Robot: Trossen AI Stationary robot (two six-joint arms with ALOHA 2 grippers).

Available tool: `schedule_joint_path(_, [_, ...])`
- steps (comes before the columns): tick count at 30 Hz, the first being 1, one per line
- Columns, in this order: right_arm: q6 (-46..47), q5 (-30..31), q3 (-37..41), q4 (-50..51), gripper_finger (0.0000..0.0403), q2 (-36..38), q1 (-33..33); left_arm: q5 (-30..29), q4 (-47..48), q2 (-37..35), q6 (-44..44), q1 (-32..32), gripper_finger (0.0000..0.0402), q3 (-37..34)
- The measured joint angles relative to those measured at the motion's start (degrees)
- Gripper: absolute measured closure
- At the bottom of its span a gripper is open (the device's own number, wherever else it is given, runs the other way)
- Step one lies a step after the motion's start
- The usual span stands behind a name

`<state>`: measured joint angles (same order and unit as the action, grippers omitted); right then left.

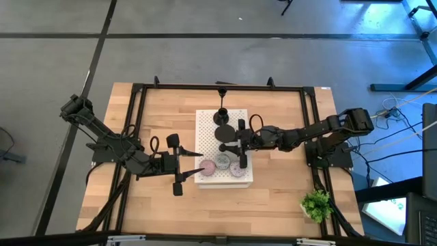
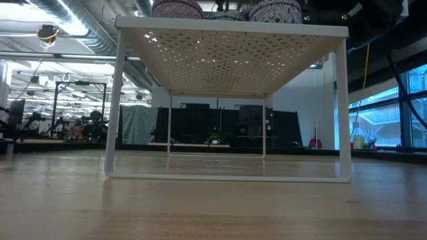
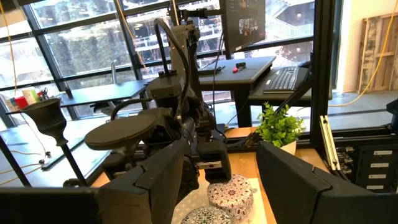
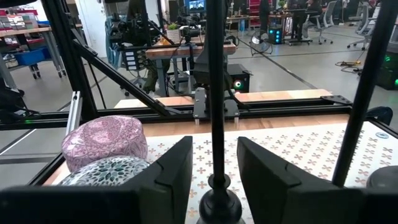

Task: Pick & Place candle stick holders
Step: Adjust the scented candle

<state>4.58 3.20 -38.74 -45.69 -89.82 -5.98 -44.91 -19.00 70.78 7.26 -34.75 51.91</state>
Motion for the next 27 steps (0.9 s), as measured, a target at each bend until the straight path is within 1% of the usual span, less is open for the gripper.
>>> schedule_joint_path(27, [-0.04,-0.25,0.07,-0.77,0.0273,-0.09,0.01,0.00,0.00,-0.01,-0.01,-0.01,0.0201,0.01])
